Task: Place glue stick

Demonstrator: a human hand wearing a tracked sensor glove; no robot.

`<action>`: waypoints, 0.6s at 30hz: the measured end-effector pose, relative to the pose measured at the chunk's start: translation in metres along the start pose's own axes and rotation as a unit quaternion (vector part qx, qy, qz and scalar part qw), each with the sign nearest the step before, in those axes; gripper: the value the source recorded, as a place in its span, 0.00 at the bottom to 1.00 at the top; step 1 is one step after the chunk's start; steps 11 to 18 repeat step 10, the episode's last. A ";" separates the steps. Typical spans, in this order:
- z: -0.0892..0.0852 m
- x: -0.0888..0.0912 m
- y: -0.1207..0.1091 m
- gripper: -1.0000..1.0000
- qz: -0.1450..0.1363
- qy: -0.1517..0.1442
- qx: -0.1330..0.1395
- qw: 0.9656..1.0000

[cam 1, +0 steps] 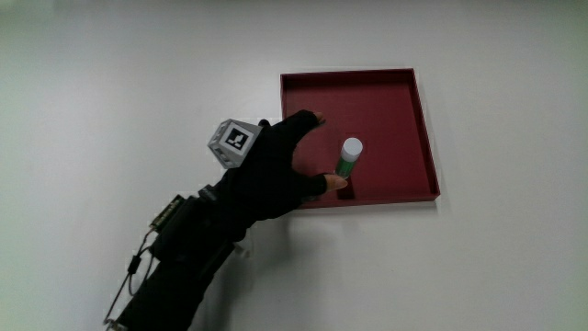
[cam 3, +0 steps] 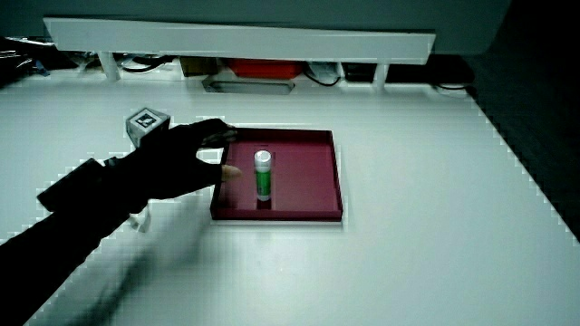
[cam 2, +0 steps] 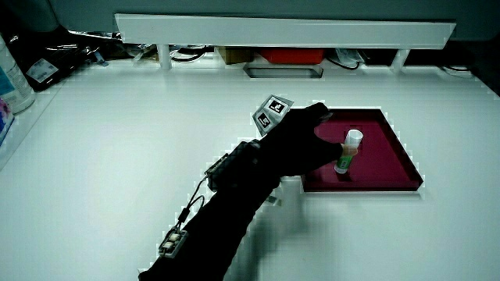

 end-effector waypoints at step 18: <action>0.042 0.042 -0.045 0.00 0.012 -0.009 -0.034 0.999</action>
